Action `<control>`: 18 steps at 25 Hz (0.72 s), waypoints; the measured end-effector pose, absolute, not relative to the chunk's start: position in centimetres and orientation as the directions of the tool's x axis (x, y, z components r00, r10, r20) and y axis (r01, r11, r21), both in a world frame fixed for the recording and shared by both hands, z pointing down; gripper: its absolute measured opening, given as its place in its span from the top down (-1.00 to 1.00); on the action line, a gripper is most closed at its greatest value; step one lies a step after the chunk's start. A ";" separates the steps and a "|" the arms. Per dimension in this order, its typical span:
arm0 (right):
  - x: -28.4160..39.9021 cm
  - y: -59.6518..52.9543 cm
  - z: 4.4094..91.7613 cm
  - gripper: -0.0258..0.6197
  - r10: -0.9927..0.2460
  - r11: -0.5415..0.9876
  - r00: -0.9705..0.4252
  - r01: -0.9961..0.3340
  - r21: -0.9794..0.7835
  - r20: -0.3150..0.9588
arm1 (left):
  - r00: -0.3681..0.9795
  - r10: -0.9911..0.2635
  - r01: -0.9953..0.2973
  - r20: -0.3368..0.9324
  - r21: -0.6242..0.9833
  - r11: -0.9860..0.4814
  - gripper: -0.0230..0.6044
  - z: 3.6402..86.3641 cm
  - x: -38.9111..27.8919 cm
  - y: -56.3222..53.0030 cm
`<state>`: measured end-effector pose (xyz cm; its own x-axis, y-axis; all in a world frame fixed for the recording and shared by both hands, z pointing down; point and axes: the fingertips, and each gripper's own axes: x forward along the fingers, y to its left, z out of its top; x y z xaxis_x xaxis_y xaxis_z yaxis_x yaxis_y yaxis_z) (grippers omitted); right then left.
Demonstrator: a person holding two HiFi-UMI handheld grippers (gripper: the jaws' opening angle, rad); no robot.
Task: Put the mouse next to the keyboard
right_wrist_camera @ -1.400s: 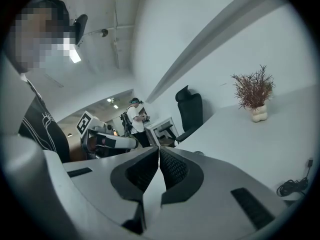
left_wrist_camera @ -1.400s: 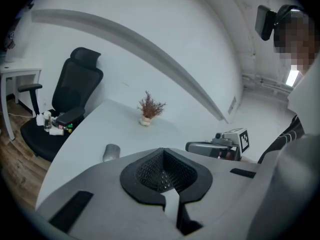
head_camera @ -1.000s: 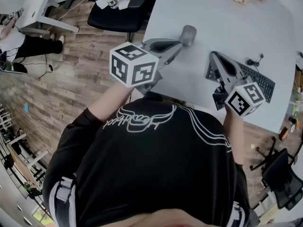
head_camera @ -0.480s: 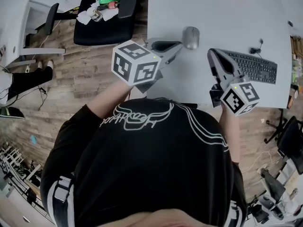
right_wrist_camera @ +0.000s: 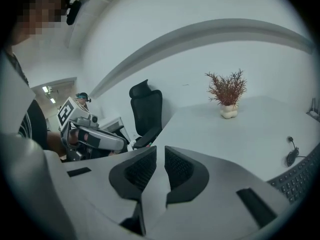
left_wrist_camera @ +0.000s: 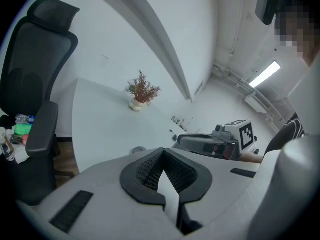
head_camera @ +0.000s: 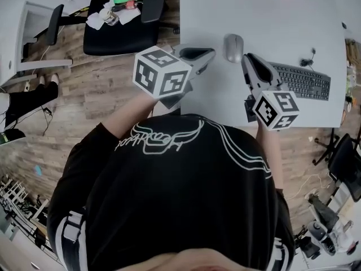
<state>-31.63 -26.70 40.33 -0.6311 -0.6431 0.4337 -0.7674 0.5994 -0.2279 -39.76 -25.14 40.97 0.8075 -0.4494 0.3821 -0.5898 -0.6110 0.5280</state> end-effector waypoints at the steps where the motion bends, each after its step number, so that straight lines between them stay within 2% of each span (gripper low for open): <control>1: -31.8 -27.0 40.8 0.88 -0.647 0.591 -0.620 -0.776 -0.223 0.444 | 0.806 -0.450 -0.592 0.384 0.530 -0.607 0.91 41.2 -40.0 -25.3; 3: -32.2 -27.5 41.6 0.86 -0.651 0.576 -0.600 -0.789 -0.213 0.466 | 0.804 -0.453 -0.594 0.385 0.540 -0.596 0.91 41.7 -40.5 -25.6; 7: -33.0 -28.2 43.5 0.44 -0.636 0.553 -0.582 -0.802 -0.226 0.507 | 0.805 -0.444 -0.592 0.393 0.560 -0.579 0.91 42.6 -41.1 -25.8; 15: -31.7 -29.9 47.8 0.20 -0.685 0.457 -0.441 -0.880 -0.130 0.579 | 0.801 -0.425 -0.599 0.422 0.568 -0.565 0.91 43.7 -40.7 -25.5; 18: -31.6 -30.5 49.6 0.16 -0.693 0.419 -0.391 -0.902 -0.103 0.605 | 0.799 -0.419 -0.602 0.432 0.570 -0.560 0.91 44.2 -40.8 -25.6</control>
